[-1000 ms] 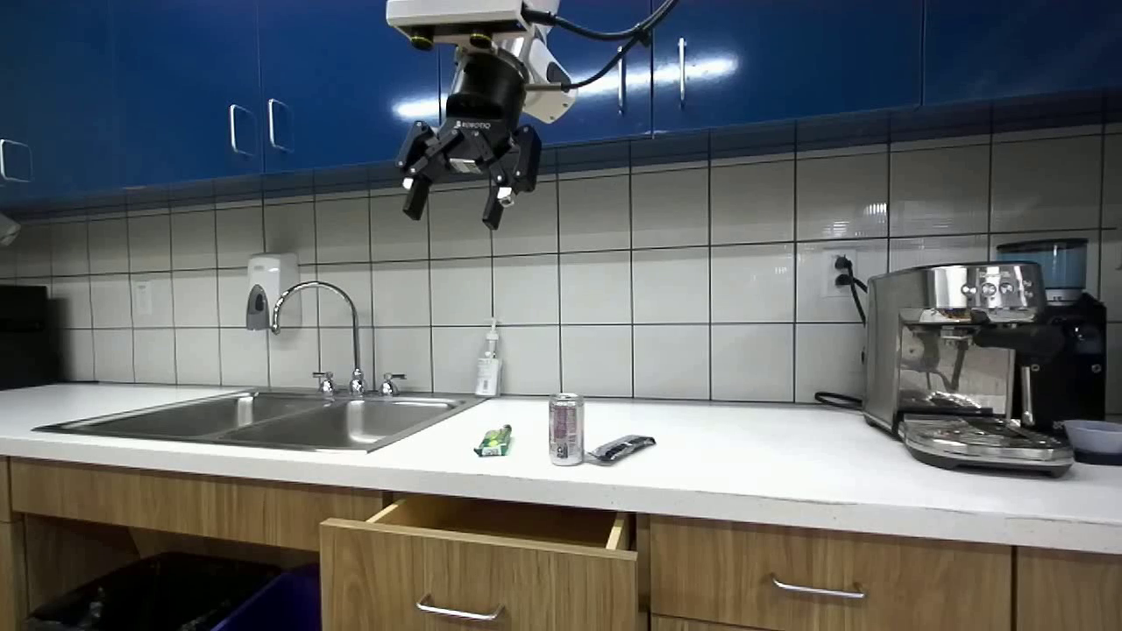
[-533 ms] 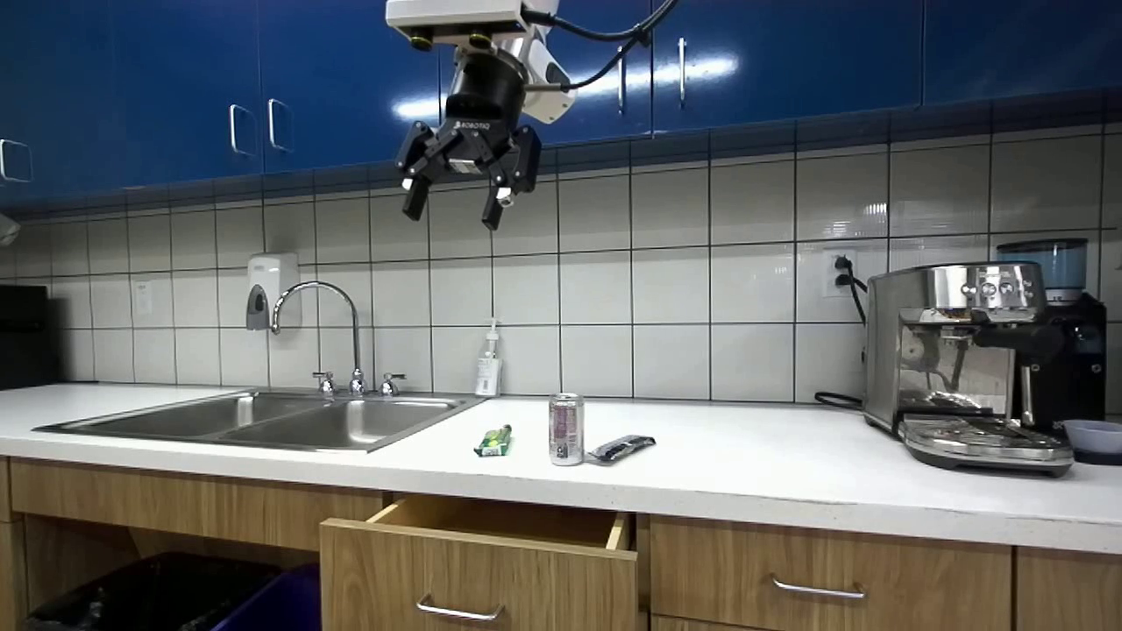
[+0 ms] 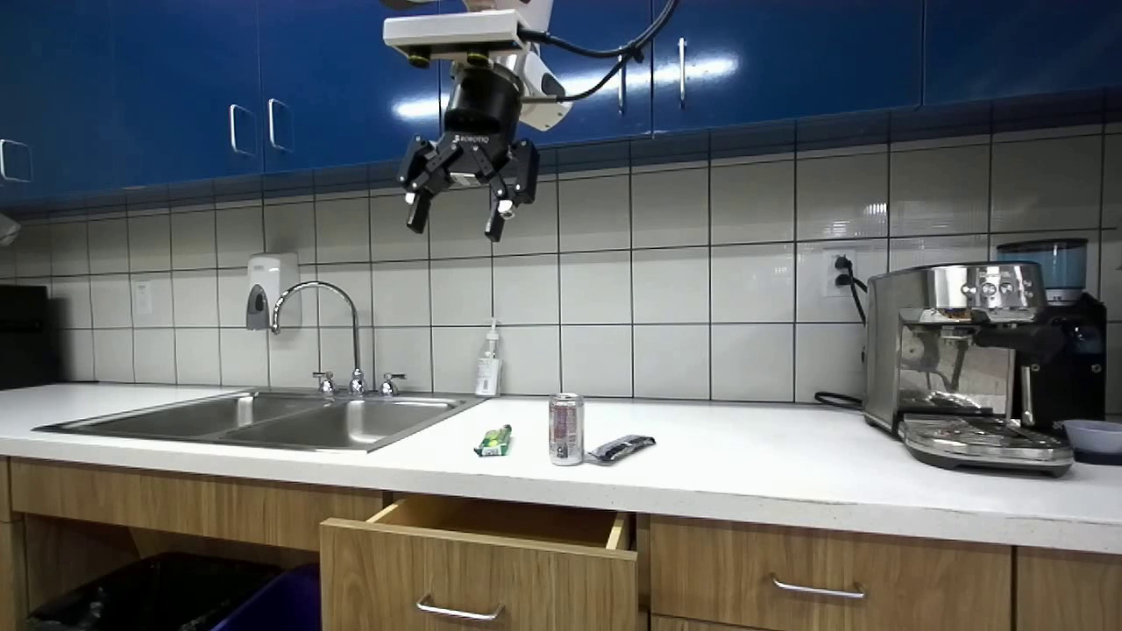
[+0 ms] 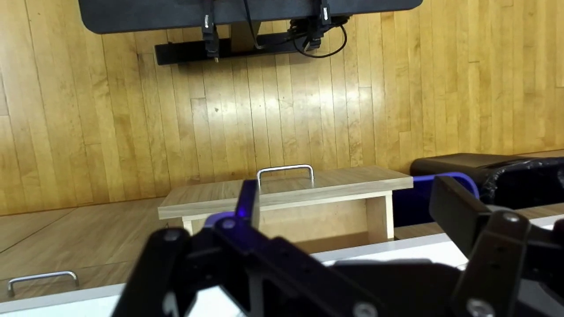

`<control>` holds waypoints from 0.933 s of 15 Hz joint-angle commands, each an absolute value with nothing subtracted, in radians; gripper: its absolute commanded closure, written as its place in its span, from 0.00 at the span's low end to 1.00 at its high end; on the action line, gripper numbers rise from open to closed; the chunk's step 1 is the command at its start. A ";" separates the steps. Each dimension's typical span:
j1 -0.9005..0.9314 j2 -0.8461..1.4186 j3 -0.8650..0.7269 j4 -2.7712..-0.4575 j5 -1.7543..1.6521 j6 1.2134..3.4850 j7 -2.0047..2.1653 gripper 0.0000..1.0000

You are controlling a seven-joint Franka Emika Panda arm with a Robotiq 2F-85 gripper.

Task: Open the drawer, then place the can inside, and then close the drawer

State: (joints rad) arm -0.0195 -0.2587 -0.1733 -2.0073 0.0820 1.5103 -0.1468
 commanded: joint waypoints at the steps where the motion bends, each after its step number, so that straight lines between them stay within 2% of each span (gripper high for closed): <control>1: -0.039 -0.243 -0.136 -2.032 0.051 1.596 -0.136 0.00; 14: -0.035 -0.078 -0.111 -2.037 0.045 1.852 -0.123 0.00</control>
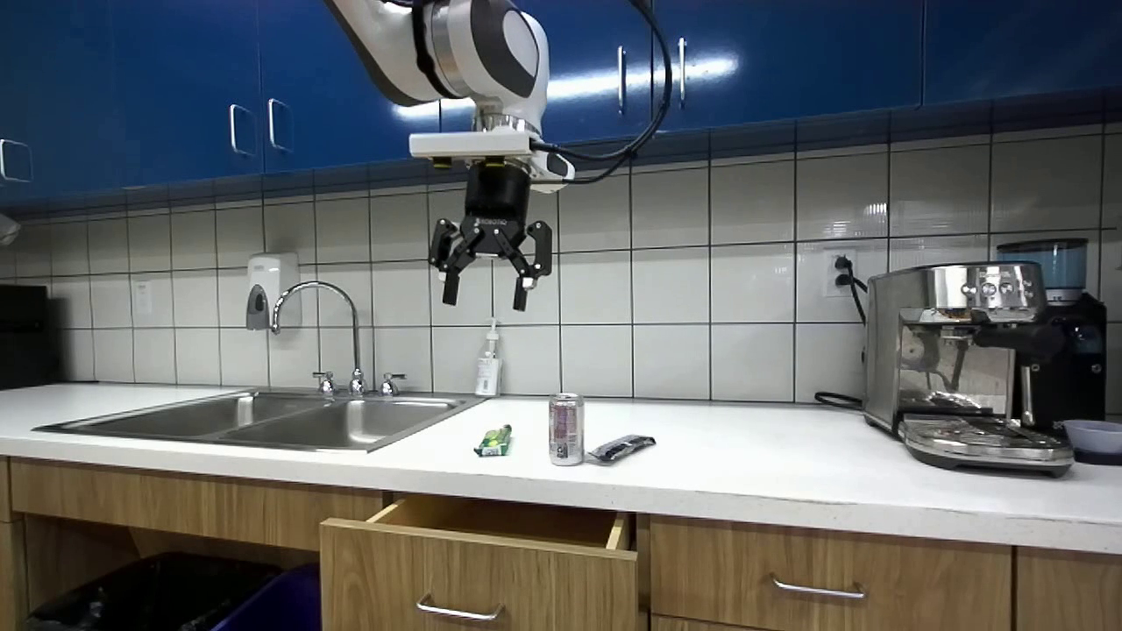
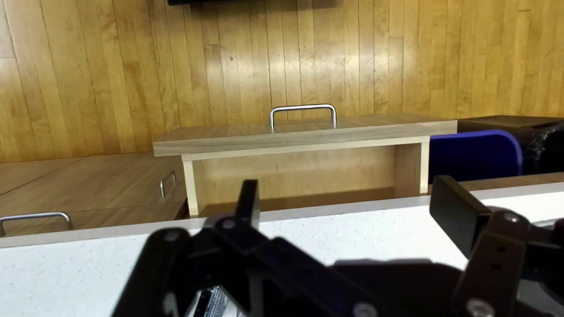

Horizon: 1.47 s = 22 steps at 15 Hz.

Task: Open the drawer, then place the can inside, and then close the drawer

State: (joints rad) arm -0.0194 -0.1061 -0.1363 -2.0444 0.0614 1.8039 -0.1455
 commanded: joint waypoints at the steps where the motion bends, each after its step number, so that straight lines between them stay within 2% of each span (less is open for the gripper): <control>1: -0.035 -0.070 -0.108 -2.040 0.043 1.872 -0.117 0.00; 22: -0.026 0.133 -0.074 -2.067 0.040 2.110 -0.011 0.00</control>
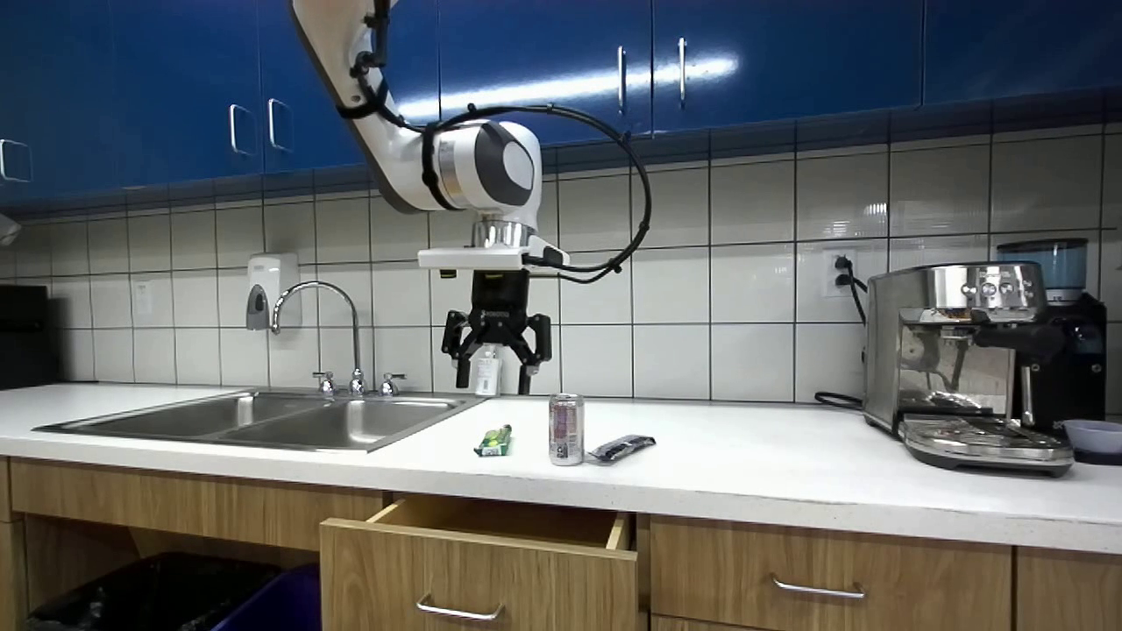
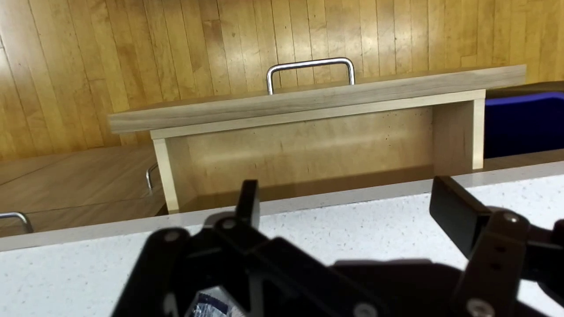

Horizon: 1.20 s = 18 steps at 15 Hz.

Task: Open the drawer, then place the can inside, and then close the drawer

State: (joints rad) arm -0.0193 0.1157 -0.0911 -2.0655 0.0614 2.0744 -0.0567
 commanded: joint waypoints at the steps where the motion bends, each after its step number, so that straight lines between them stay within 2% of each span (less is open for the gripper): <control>1: -0.025 0.140 -0.072 -2.069 0.038 2.119 -0.004 0.00; 18: -0.008 0.220 -0.064 -2.159 0.041 2.360 0.106 0.00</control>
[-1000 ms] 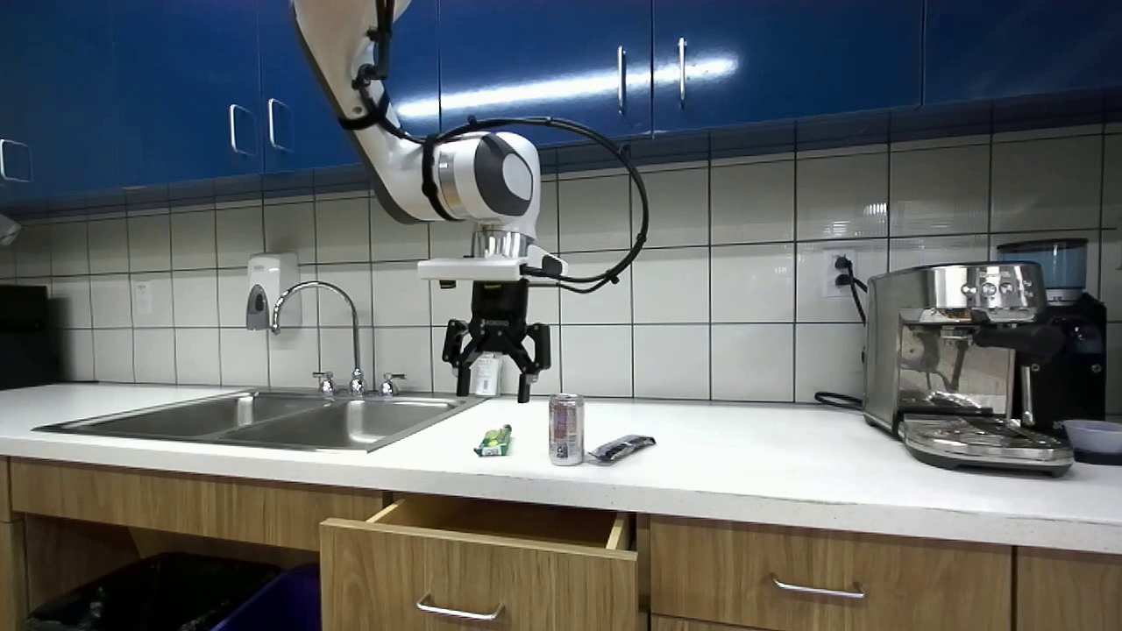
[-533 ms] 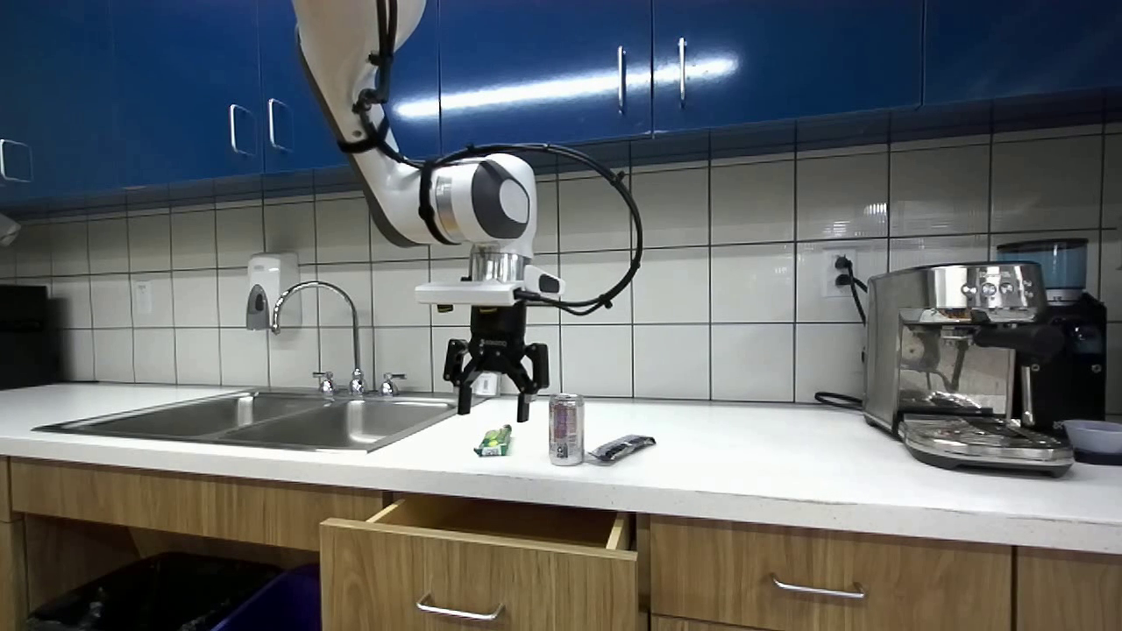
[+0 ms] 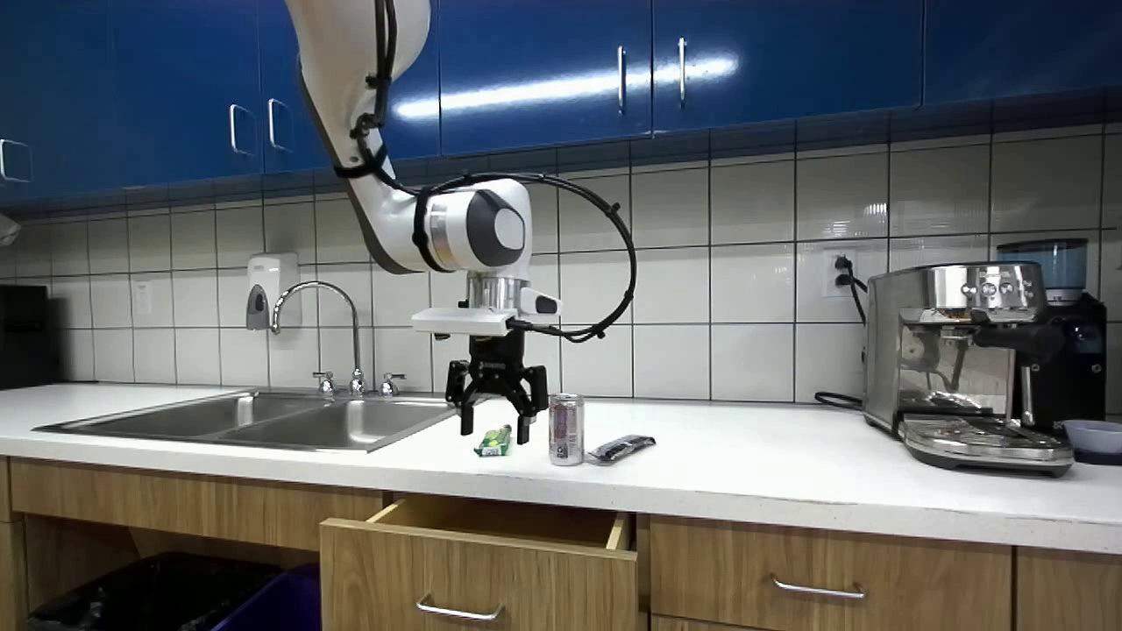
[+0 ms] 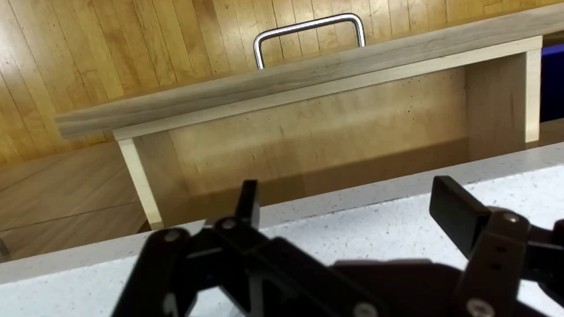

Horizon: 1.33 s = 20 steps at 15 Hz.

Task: Open the drawer, then place the can inside, and then close the drawer

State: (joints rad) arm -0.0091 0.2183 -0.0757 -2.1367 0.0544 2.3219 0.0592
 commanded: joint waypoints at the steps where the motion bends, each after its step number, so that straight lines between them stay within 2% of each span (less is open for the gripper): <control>1: -0.005 0.219 -0.062 -2.171 0.044 2.366 0.112 0.00; 20: 0.005 0.307 -0.066 -2.204 0.035 2.466 0.161 0.00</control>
State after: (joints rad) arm 0.0106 0.2864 -0.0650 -2.2175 0.0545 2.4458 0.1365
